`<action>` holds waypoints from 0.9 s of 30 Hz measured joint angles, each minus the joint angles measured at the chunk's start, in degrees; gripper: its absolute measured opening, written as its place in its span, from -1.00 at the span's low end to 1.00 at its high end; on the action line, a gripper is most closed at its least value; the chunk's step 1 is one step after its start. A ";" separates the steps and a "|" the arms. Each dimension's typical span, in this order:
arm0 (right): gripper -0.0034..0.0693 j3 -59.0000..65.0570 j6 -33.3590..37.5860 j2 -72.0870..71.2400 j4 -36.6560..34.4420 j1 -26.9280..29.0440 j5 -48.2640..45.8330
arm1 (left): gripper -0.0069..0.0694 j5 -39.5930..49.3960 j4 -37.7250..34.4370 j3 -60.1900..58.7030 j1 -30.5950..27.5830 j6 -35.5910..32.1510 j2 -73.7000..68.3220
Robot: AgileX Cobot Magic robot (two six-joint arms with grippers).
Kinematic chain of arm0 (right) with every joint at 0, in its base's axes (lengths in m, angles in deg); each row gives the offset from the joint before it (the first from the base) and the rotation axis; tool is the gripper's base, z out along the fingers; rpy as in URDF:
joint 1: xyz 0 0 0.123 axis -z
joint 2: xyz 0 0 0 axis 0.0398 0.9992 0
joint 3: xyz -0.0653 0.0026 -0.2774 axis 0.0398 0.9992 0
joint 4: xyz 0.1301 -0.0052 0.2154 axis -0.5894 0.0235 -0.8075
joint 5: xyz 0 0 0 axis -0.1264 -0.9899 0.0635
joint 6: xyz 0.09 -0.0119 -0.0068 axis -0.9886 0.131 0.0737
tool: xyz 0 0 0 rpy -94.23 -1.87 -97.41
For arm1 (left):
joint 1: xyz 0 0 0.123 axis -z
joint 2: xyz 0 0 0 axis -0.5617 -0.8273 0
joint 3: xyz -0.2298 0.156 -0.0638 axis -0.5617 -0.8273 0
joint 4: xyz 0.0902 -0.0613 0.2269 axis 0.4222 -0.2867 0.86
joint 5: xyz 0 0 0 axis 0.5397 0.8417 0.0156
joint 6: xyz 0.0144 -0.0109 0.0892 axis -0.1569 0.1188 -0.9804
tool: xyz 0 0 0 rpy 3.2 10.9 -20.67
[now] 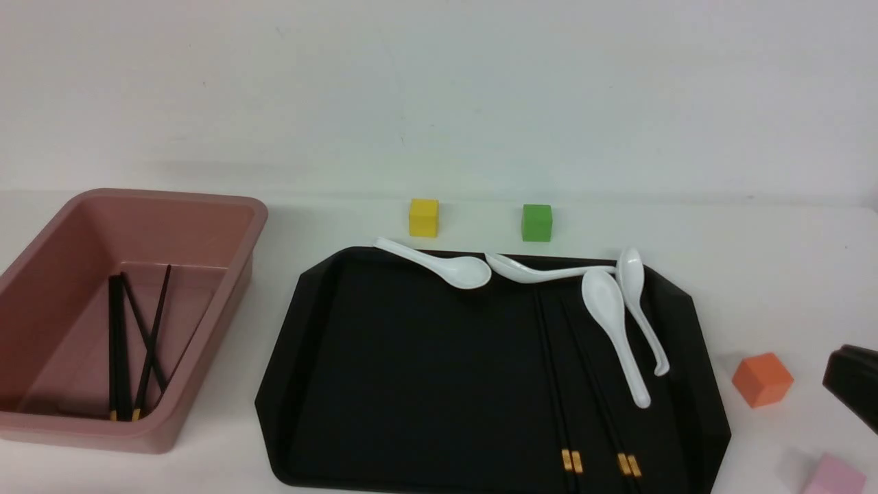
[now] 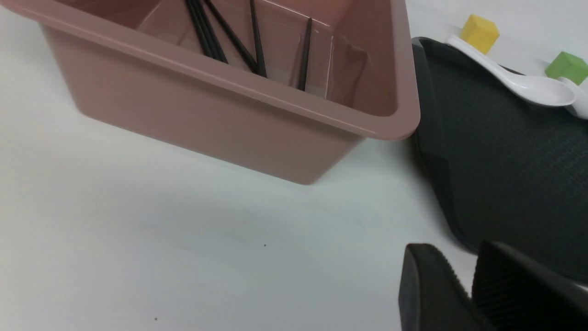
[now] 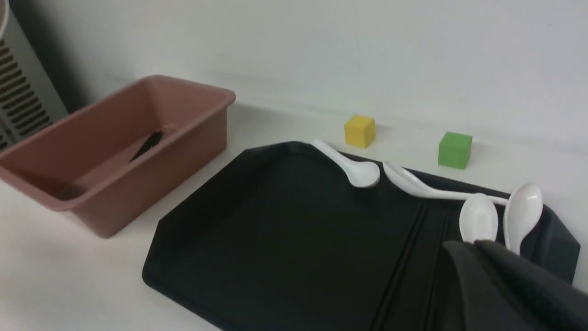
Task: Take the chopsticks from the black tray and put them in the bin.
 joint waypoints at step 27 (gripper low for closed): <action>-0.71 25.84 -0.60 -23.72 11.65 23.27 -0.25 | -0.33 0.00 0.00 0.00 0.00 0.00 0.00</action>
